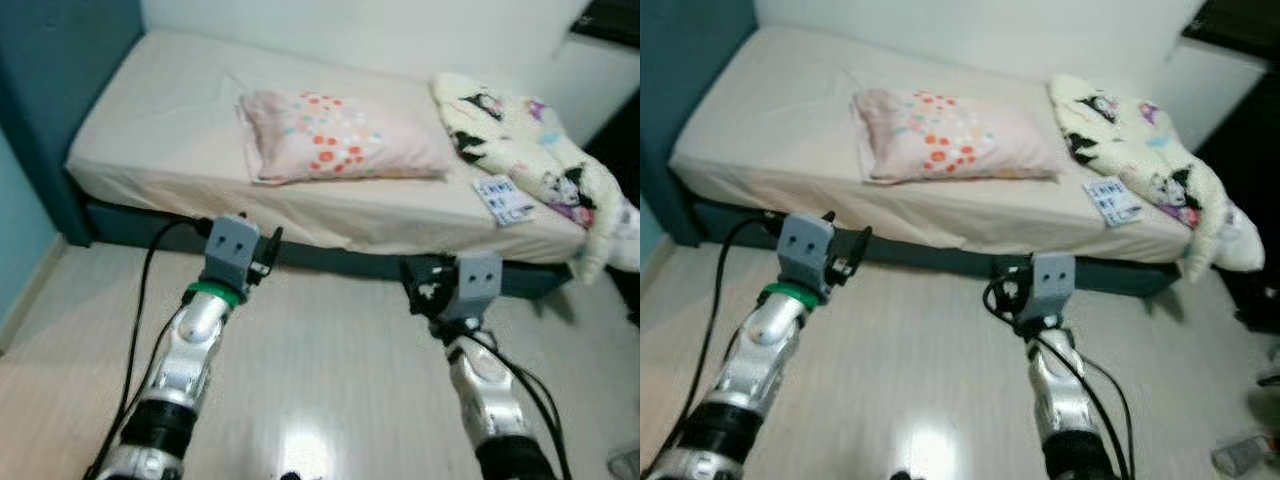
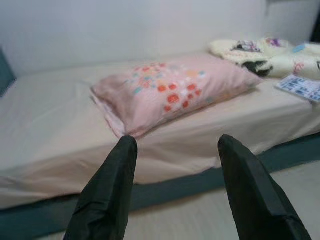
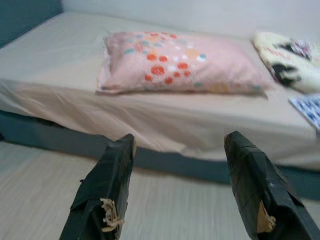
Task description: Clean up the room
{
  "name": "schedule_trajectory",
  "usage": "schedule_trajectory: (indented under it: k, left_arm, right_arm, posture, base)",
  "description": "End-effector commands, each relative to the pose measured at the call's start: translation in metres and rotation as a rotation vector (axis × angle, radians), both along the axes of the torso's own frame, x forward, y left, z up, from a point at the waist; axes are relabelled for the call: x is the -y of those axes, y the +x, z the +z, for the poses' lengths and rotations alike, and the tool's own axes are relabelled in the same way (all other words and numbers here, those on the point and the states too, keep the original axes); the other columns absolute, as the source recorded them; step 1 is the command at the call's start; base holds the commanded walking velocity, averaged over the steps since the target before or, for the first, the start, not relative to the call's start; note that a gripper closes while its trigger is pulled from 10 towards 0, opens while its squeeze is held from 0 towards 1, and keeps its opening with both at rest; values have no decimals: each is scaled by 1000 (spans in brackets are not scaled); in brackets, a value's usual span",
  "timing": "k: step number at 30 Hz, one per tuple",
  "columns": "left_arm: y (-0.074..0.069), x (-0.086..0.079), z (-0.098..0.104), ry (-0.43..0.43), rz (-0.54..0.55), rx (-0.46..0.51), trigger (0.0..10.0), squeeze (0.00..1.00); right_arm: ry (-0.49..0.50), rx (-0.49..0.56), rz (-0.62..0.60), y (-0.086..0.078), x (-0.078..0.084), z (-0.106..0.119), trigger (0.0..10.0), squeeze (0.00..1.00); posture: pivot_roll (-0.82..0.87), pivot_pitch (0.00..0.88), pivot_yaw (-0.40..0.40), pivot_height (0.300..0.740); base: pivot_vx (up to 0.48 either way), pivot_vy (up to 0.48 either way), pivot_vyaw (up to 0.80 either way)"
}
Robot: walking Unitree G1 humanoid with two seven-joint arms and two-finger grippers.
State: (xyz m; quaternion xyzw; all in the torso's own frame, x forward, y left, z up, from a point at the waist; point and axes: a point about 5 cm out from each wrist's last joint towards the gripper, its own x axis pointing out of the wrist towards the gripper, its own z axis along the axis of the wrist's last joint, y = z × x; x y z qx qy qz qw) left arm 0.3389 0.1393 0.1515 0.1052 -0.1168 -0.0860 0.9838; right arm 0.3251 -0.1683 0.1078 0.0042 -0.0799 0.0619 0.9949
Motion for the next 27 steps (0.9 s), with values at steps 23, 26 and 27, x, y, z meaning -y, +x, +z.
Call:
schedule_trajectory:
  k: [23,26,27]
  left_arm:
    - [11,8,1,41,-70,-60,10000,0]
    - [10,11,-4,40,-67,-73,10000,0]
    - [10,12,-5,39,-68,-75,10000,0]
  right_arm:
    - [63,-8,-53,5,2,-1,10000,0]
    - [55,-8,-40,5,1,-1,10000,0]
    - [53,-5,-36,5,1,0,10000,0]
  posture:
    - [-18,70,-11,740]
    - [-26,70,-19,740]
    - [-29,69,-22,740]
  base:
    - [39,0,-710]
    - [454,0,0]
    - [458,0,0]
